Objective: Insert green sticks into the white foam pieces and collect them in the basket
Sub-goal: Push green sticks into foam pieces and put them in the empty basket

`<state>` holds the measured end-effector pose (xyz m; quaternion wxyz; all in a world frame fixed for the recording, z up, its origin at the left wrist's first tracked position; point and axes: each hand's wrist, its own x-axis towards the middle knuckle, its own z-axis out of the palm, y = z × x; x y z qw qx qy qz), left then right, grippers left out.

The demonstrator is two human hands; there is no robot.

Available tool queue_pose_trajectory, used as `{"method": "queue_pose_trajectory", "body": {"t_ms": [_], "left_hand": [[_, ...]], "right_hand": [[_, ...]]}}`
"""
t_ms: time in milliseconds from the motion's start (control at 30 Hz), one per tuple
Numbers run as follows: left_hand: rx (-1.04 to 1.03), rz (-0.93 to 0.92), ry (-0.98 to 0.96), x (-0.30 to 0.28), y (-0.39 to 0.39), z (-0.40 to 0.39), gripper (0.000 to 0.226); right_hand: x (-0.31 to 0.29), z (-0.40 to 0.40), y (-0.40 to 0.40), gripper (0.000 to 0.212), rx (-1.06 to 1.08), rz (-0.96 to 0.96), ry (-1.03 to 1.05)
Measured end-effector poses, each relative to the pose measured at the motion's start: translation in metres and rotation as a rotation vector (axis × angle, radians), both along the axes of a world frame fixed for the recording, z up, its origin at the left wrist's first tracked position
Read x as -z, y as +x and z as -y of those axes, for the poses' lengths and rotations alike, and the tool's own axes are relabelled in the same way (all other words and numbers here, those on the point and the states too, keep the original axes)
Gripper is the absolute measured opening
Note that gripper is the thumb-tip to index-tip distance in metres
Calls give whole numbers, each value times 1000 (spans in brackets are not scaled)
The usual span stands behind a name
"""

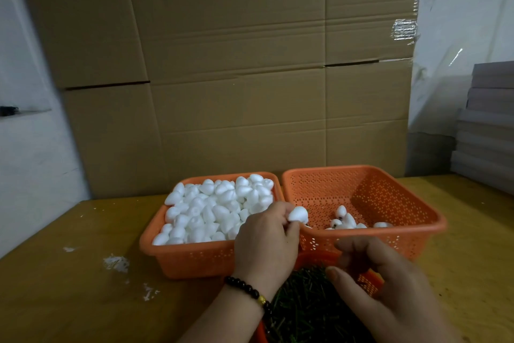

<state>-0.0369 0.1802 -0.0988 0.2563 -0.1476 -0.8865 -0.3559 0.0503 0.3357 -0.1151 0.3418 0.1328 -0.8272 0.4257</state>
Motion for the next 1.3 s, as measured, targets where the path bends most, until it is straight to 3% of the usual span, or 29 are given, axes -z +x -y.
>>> {"method": "queue_pose_trajectory", "body": {"t_ms": [133, 267, 333, 467, 567, 700, 833, 1000, 1100, 1300], "left_hand": [[-42, -130, -224, 2, -4, -5, 24], [-38, -197, -331, -3, -13, -17, 18], [-35, -199, -394, -5, -19, -22, 16], [-2, -161, -465, -7, -29, -27, 16], [43, -95, -384, -13, -32, -24, 29], [-35, 32, -321, -31, -41, 6, 27], [-164, 173, -429, -51, -56, 46, 21], [-266, 382, -760, -57, -61, 70, 36], [-280, 346, -954, -52, -63, 71, 42], [-257, 286, -947, -44, -71, 80, 38]], "right_hand": [[1, 2, 0, 35, 29, -24, 61], [3, 3, 1, 43, 63, -34, 148], [3, 4, 1, 36, 66, -48, 203], [0, 5, 0, 26, 55, -72, 276], [1, 4, -1, 27, 58, -75, 296], [2, 3, -3, 25, 50, -66, 358], [3, 4, -3, 23, 47, -72, 442], [4, 3, -3, 22, 17, -56, 475], [4, 3, -4, 22, -6, -36, 492], [4, 3, -4, 22, -7, -30, 508]]}}
